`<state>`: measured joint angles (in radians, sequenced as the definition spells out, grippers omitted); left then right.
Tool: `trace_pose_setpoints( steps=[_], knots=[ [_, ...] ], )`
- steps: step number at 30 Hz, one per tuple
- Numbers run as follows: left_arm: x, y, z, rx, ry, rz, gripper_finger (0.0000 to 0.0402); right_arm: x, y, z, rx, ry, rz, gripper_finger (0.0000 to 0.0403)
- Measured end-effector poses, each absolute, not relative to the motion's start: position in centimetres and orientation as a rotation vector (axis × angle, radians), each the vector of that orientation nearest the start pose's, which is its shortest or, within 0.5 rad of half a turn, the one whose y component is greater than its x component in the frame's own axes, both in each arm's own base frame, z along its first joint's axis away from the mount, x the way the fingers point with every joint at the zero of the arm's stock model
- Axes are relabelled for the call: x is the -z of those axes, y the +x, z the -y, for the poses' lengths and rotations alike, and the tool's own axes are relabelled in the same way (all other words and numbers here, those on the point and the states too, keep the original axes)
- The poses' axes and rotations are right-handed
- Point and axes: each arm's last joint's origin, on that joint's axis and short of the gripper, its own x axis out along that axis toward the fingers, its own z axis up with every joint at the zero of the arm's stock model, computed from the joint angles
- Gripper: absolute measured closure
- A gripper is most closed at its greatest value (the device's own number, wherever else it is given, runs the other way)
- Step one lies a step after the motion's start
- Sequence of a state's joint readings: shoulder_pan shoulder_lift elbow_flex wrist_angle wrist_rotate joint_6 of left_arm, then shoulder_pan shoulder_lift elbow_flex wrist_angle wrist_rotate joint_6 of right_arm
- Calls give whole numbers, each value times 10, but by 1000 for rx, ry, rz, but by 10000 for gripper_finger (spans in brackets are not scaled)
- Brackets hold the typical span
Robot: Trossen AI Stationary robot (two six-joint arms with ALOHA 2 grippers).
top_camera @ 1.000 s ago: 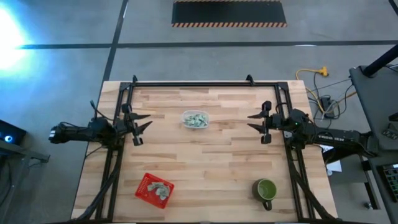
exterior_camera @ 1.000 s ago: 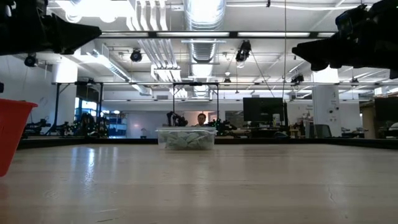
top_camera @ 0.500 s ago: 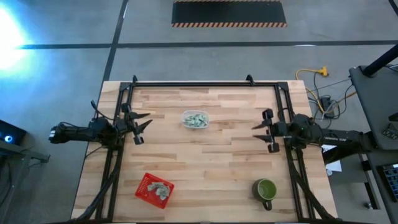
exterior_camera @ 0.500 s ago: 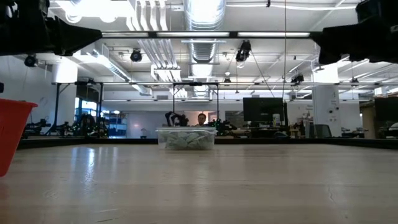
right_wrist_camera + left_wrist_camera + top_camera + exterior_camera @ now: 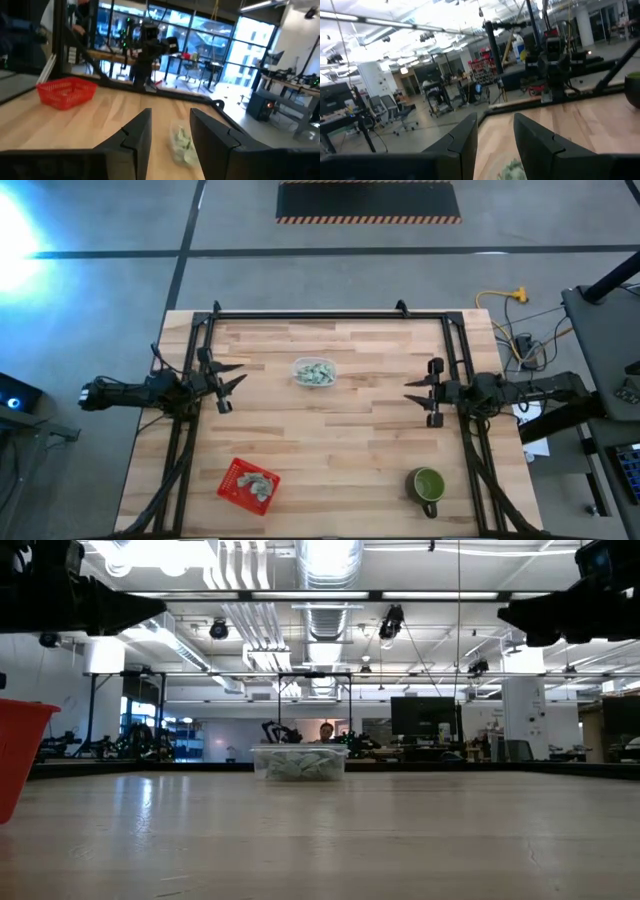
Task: Pick and place items into bin
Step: Return to Home Position
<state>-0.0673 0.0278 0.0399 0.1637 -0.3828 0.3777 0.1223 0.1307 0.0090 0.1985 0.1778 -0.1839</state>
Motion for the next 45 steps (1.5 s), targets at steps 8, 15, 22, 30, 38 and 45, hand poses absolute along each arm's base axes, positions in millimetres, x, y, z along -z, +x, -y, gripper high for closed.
trace_pose_setpoints(
  steps=[8, 15, 22, 30, 38, 45],
  knots=[
    [-189, 94, -4, -336, 317, 99, 291, -168, 105, -8, 56, -182, 3, 277],
    [-189, 94, -4, -336, 316, 100, 291, -176, 101, -5, 95, -230, 77, 282],
    [-189, 94, -4, -337, 324, 100, 291, -176, 96, -3, 103, -224, 68, 276],
    [-189, 94, -4, -314, 327, 104, 291, -174, 96, -5, 57, -246, 46, 275],
    [-189, 95, -3, -288, 338, 100, 291, -169, 97, -4, 34, -280, 28, 282],
    [-189, 95, -3, -288, 339, 99, 291, -169, 97, 2, 96, -302, 19, 275]
  ],
)
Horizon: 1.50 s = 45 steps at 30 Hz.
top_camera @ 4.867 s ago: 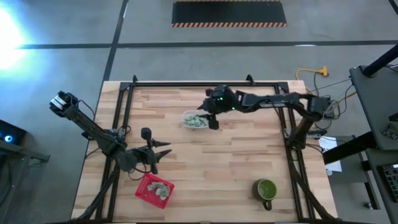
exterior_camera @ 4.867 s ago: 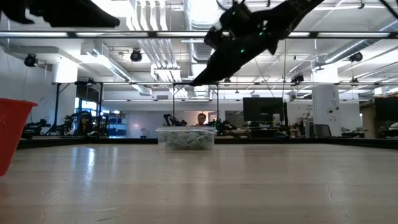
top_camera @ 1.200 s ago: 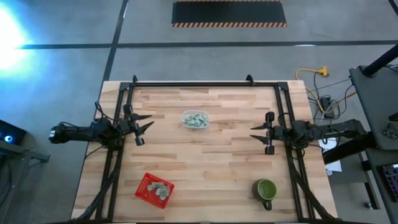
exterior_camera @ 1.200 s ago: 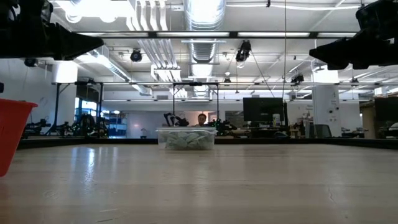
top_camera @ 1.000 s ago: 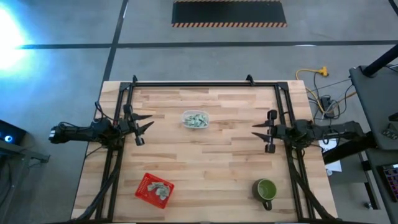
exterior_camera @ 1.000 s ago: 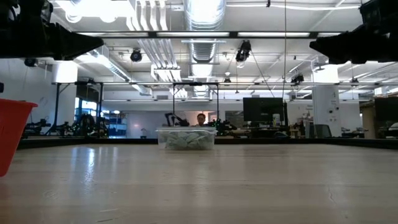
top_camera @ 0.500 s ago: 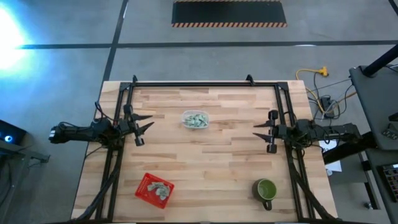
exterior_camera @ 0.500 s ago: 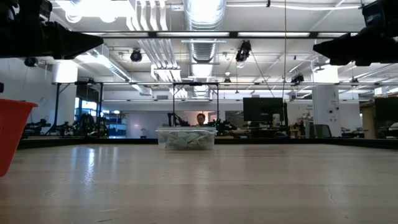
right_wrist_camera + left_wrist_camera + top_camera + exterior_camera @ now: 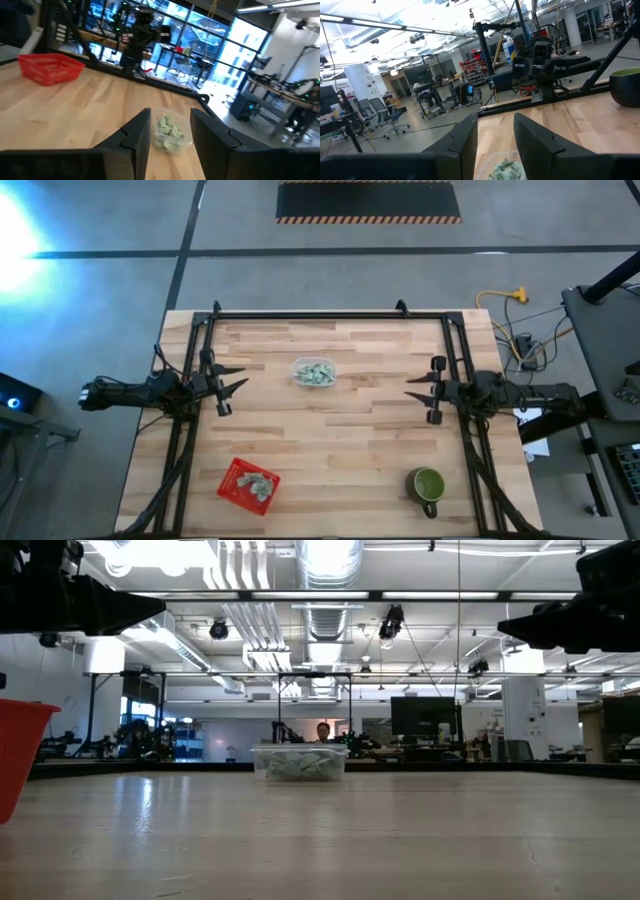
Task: Pick and place items into bin
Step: Return to Home Position
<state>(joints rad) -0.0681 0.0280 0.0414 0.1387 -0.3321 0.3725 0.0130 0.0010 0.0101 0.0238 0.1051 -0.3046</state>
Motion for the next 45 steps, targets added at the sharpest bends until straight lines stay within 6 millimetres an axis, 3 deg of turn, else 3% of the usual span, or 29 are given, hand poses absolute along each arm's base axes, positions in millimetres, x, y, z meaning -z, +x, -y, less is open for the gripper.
trace_pose_setpoints(
  steps=[17, 22, 32, 45],
  knots=[
    [-188, 95, -4, -308, 318, 98, 291, -167, 98, 5, 74, -281, 1, 284],
    [-178, 96, -4, -291, 282, 10, 291, -165, 100, 5, 70, -265, -30, 281],
    [-168, 99, 2, -101, 372, 3, 291, -164, 100, 5, 69, -265, -36, 281],
    [-165, 101, 2, -88, 374, -32, 291, -164, 100, 5, 68, -261, -35, 282]
  ],
)
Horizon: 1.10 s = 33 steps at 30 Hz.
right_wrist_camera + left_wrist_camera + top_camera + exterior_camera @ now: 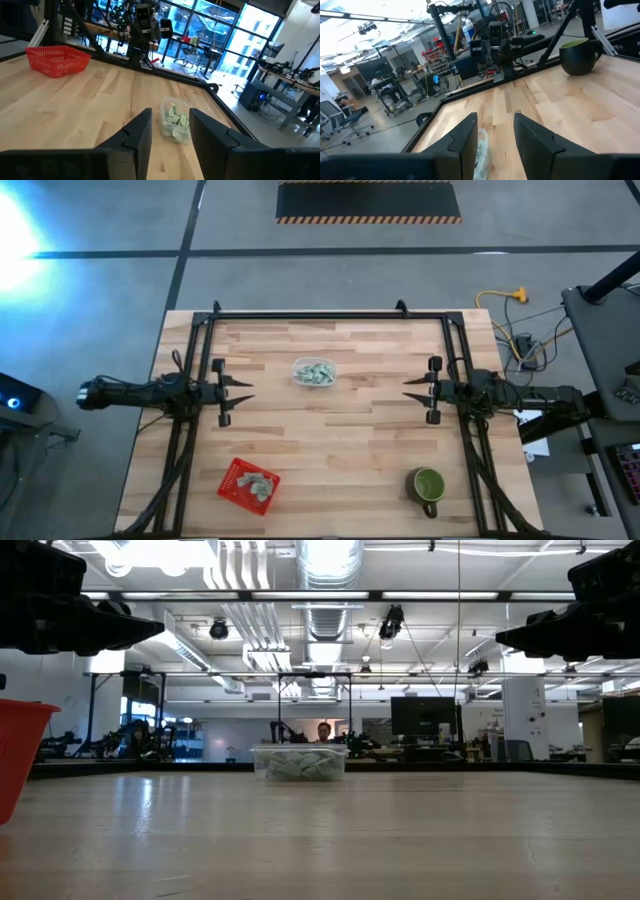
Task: Pick and place items into bin
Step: Return to Home Position
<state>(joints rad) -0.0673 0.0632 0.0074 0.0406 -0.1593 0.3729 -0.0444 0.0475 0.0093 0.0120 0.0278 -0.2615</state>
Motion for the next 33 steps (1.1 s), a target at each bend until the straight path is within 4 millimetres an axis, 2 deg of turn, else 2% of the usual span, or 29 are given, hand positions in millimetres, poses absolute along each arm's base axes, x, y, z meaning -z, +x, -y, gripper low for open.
trace_pose_setpoints(
  steps=[12, 19, 33],
  knots=[
    [-162, 103, 2, -85, 378, -61, 291, -164, 100, 5, 69, -235, -35, 292],
    [-162, 103, 2, -84, 378, -65, 291, -164, 100, 5, 70, -101, -30, 288],
    [-161, 104, 2, -82, 380, -76, 291, -164, 100, 5, 69, -127, -31, 293]
  ],
)
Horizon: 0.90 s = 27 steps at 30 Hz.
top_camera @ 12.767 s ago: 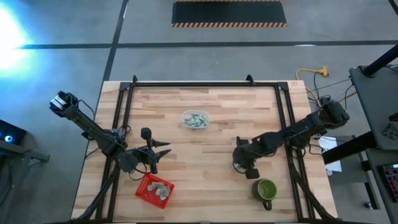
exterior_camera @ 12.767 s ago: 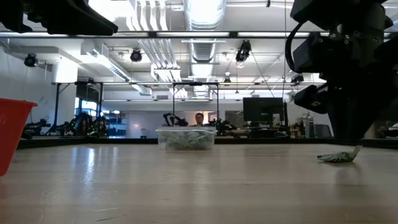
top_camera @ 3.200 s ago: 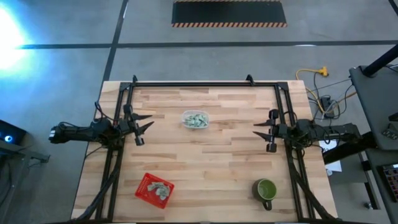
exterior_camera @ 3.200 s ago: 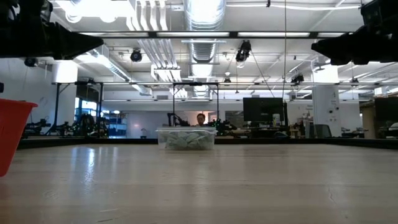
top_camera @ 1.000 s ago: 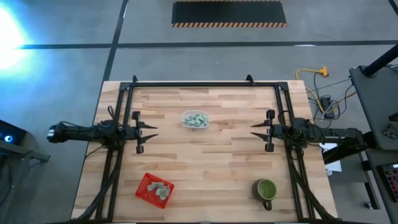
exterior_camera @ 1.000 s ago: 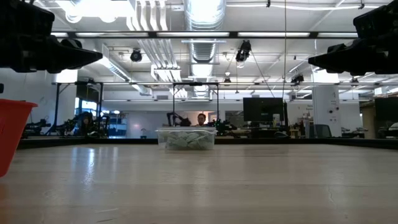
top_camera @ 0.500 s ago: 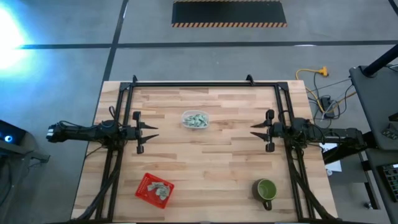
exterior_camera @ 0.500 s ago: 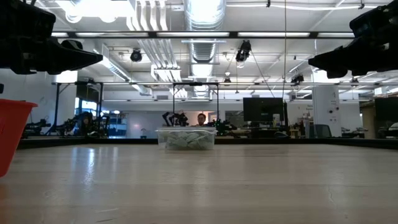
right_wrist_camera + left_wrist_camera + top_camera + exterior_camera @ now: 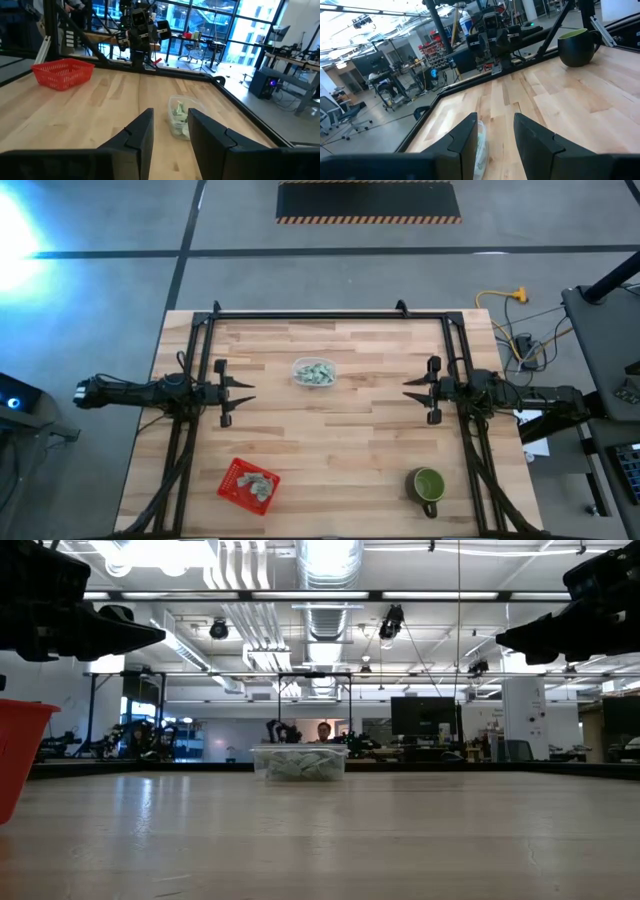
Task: Pick and place items into bin
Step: Return to Home Position
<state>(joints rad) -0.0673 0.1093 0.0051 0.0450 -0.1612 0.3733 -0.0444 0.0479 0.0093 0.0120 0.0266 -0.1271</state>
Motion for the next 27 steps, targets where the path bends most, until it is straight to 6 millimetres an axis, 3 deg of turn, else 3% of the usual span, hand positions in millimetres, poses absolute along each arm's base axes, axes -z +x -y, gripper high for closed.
trace_pose_setpoints(
  steps=[27],
  knots=[
    [-161, 104, 2, -82, 380, -75, 291, -164, 100, 5, 70, -131, -31, 298]
  ],
)
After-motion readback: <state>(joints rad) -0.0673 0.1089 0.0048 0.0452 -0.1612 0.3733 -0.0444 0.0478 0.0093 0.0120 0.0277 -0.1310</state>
